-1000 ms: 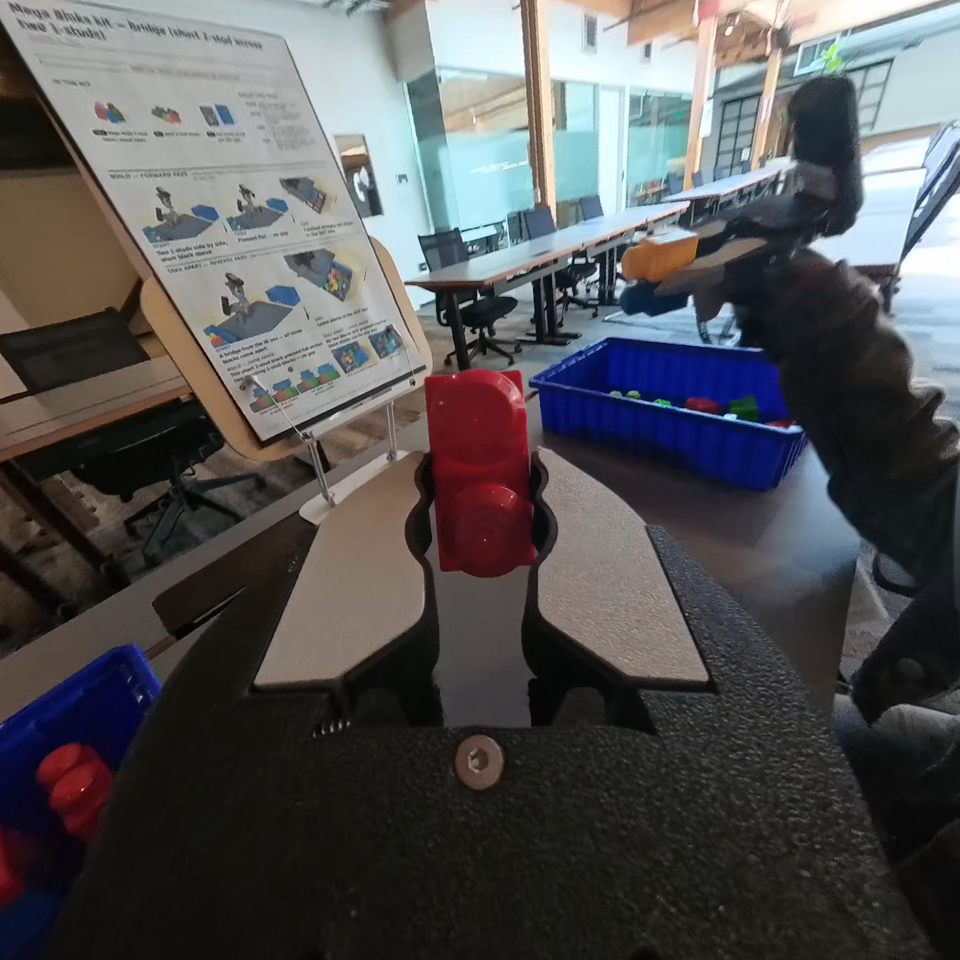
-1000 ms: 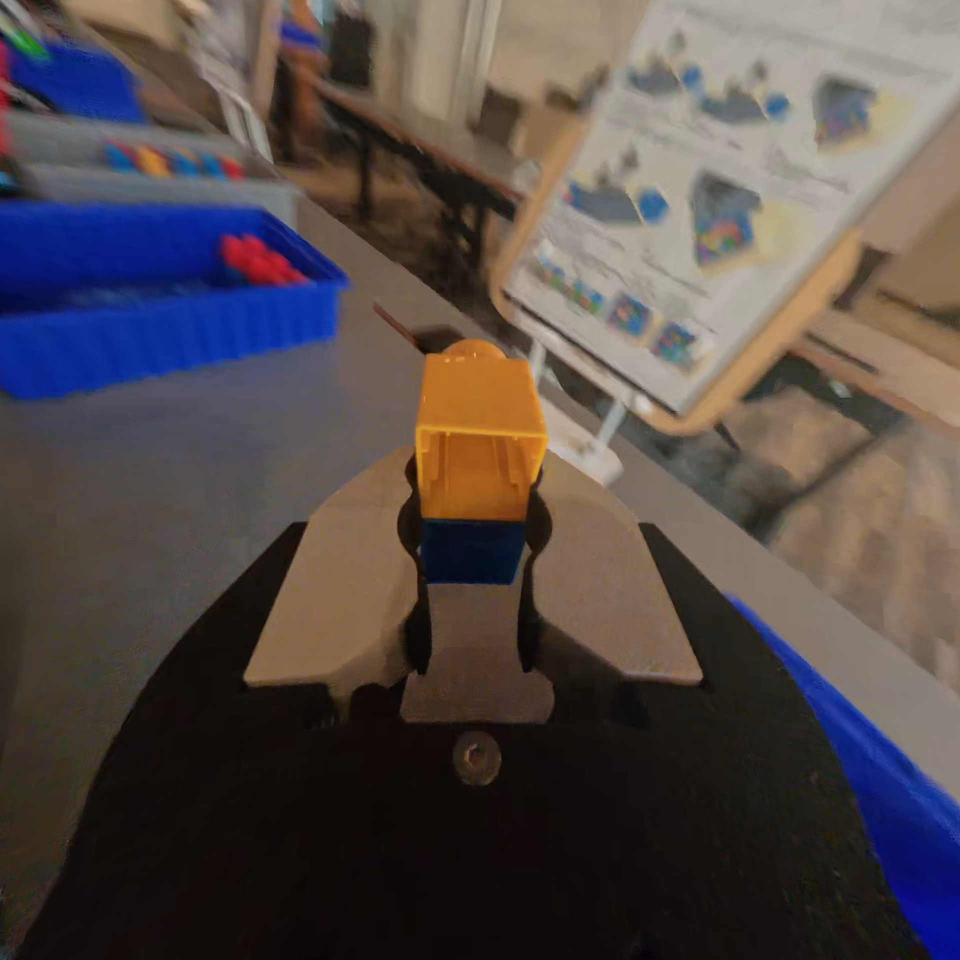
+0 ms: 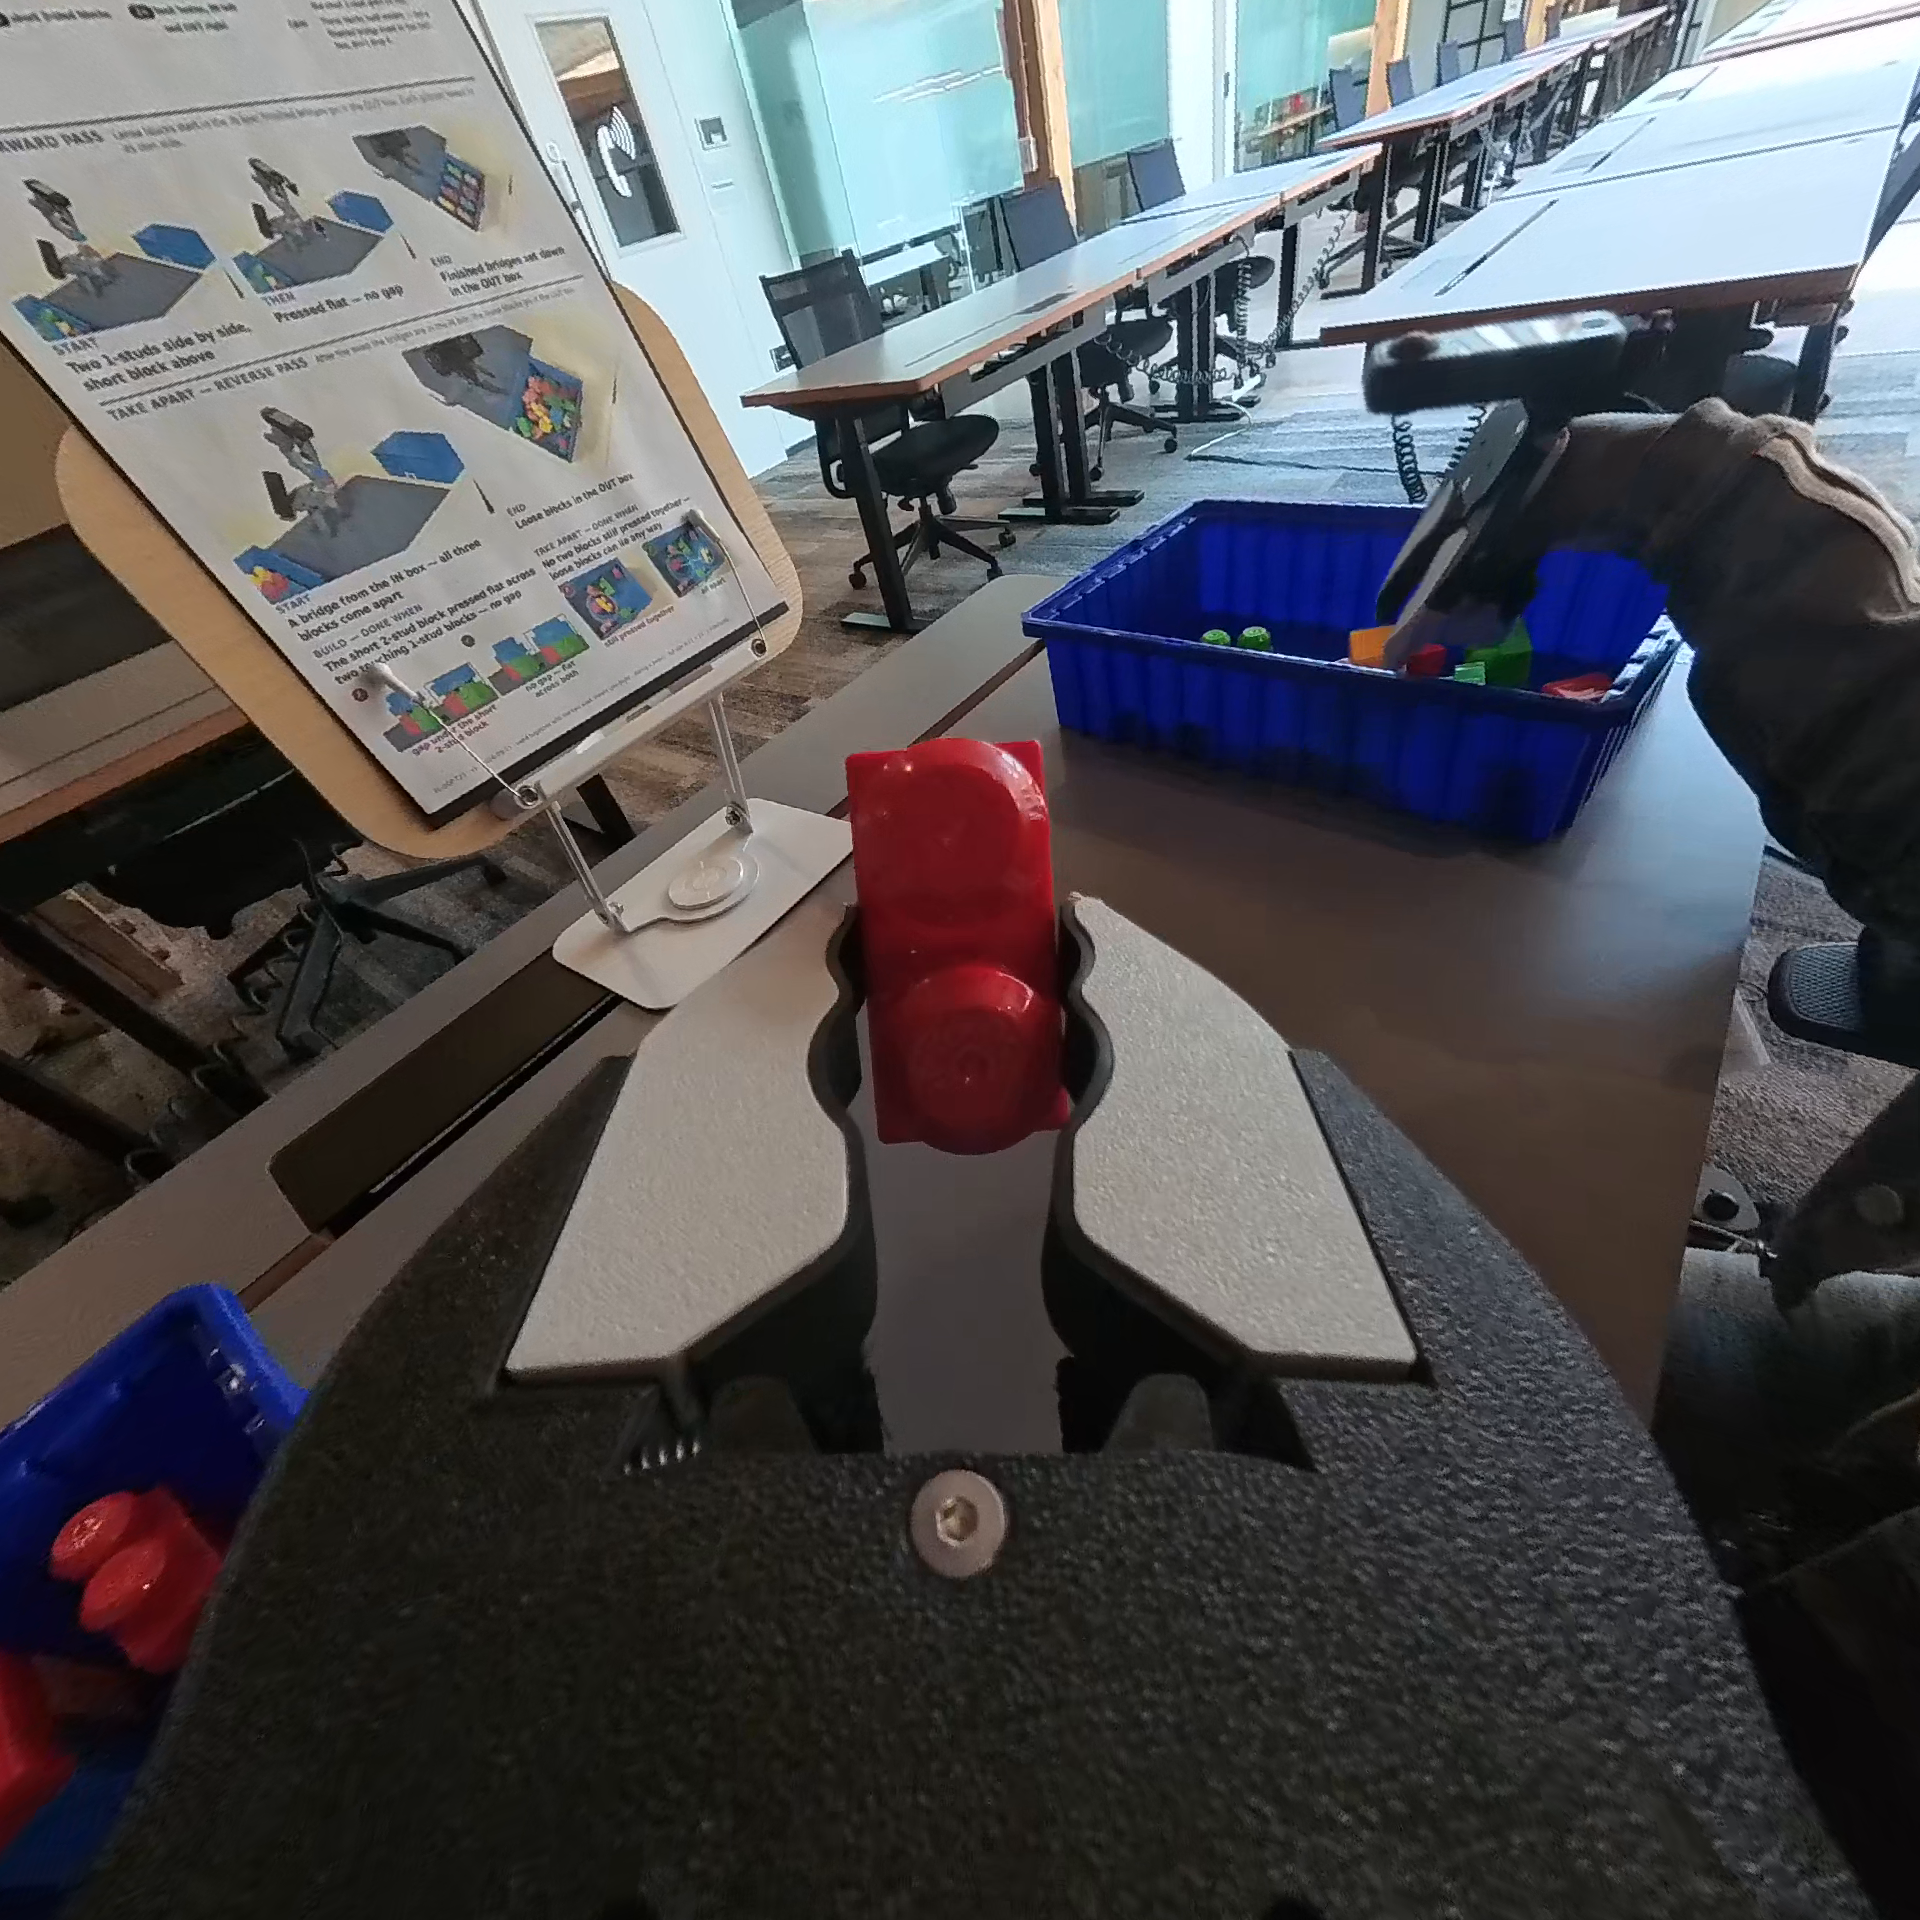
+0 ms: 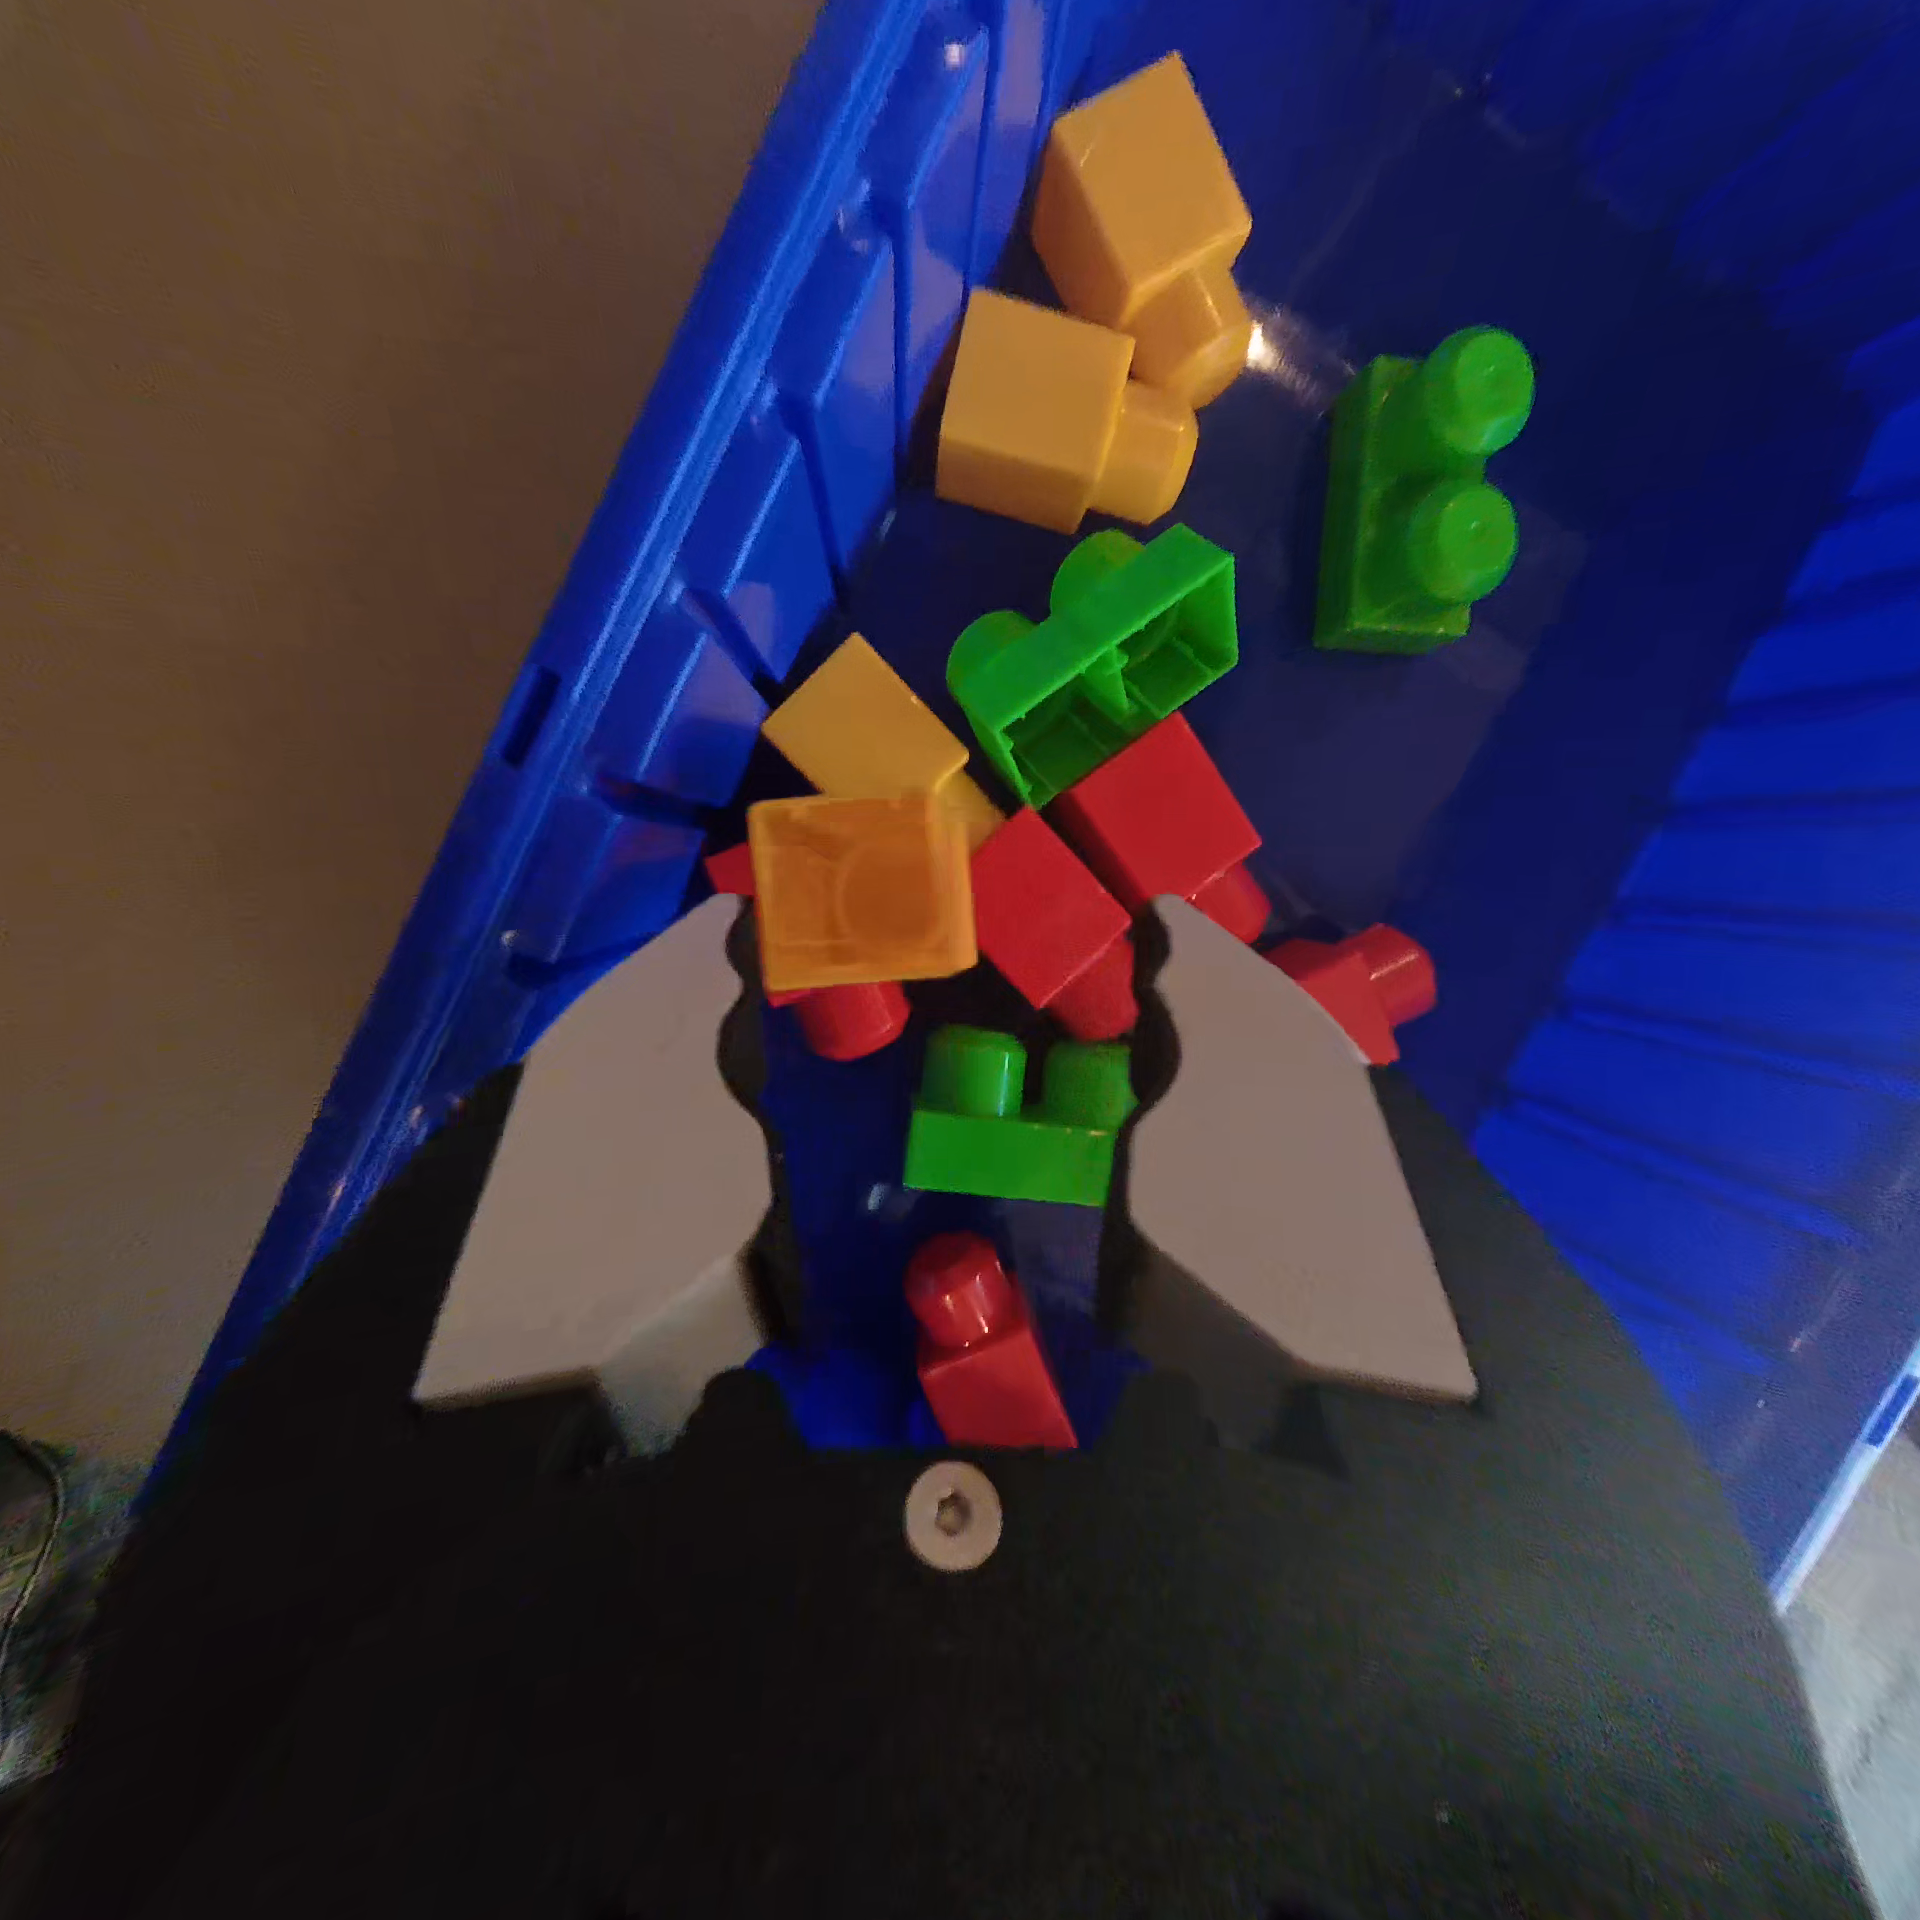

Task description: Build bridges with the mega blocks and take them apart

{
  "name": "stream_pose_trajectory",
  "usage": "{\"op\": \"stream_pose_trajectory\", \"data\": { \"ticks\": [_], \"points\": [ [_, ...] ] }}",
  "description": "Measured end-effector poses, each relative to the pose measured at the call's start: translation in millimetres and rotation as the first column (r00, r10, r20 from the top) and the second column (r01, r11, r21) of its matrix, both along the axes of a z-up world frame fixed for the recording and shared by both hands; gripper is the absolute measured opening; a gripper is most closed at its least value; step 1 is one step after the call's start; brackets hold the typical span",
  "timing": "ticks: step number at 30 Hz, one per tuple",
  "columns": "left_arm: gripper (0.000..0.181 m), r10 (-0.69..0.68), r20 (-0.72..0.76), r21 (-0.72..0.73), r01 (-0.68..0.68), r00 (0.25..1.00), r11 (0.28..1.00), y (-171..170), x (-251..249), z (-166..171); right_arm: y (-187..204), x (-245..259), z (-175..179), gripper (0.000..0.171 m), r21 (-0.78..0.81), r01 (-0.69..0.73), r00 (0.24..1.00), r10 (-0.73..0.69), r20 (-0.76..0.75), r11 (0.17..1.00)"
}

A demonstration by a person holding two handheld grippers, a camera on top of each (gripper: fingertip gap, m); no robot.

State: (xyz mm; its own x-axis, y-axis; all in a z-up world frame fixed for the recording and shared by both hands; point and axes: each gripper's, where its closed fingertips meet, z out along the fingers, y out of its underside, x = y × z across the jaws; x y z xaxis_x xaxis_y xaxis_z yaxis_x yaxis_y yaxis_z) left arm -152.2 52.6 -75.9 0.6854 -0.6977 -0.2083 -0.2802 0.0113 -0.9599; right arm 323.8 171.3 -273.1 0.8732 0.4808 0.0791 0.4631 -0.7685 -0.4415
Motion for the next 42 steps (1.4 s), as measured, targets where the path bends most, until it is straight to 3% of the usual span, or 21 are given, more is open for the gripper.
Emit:
{"op": "stream_pose_trajectory", "data": {
  "ticks": [2, 6, 10, 12, 16, 20, 23, 32, 35, 38, 42],
  "points": [
    [0.035, -0.001, -0.005, -0.009, 0.001, 1.000, 1.000, 1, 1, -2, 5, -4, 9, 0.083, 0.072, -0.014, 1.000, 0.015, -0.007, 0.997],
    [0.035, -0.009, -0.003, -0.025, 0.009, 1.000, 1.000, 5, 4, -6, 18, -31, 56, 0.088, 0.345, -0.105, 0.993, 0.119, -0.019, 0.933],
    [0.035, -0.019, -0.012, -0.038, 0.019, 1.000, 0.999, 6, 9, -9, 9, -105, 128, 0.085, 0.619, -0.249, 0.918, 0.385, -0.093, 0.745],
    [0.035, -0.031, -0.016, -0.041, 0.030, 0.999, 0.999, 5, 14, -10, -15, -161, 164, 0.084, 0.722, -0.339, 0.794, 0.595, -0.125, 0.604],
    [0.035, -0.074, -0.025, -0.052, 0.073, 0.997, 0.996, 0, 27, -12, -83, -265, 207, 0.085, 0.815, -0.477, 0.416, 0.901, -0.121, 0.330],
    [0.035, -0.122, -0.044, -0.066, 0.119, 0.992, 0.991, -6, 42, -17, -128, -335, 211, 0.085, 0.799, -0.578, 0.138, 0.985, -0.102, 0.164],
    [0.035, -0.157, -0.057, -0.078, 0.152, 0.986, 0.985, -11, 53, -21, -141, -371, 202, 0.084, 0.769, -0.634, 0.033, 0.996, -0.078, 0.081],
    [0.035, -0.271, -0.072, -0.116, 0.262, 0.960, 0.958, -24, 75, -34, -154, -410, 189, 0.061, 0.734, -0.679, -0.152, 0.974, -0.171, 0.023],
    [0.035, -0.301, -0.062, -0.117, 0.293, 0.952, 0.949, -28, 78, -34, -153, -412, 181, 0.058, 0.717, -0.697, -0.149, 0.975, -0.164, 0.014],
    [0.035, -0.311, -0.066, -0.118, 0.302, 0.948, 0.946, -29, 80, -35, -154, -412, 177, 0.035, 0.715, -0.699, -0.168, 0.973, -0.161, -0.003],
    [0.035, -0.314, -0.049, -0.112, 0.308, 0.948, 0.945, -30, 81, -34, -154, -412, 178, 0.035, 0.730, -0.684, -0.172, 0.972, -0.158, -0.003]
  ]
}}
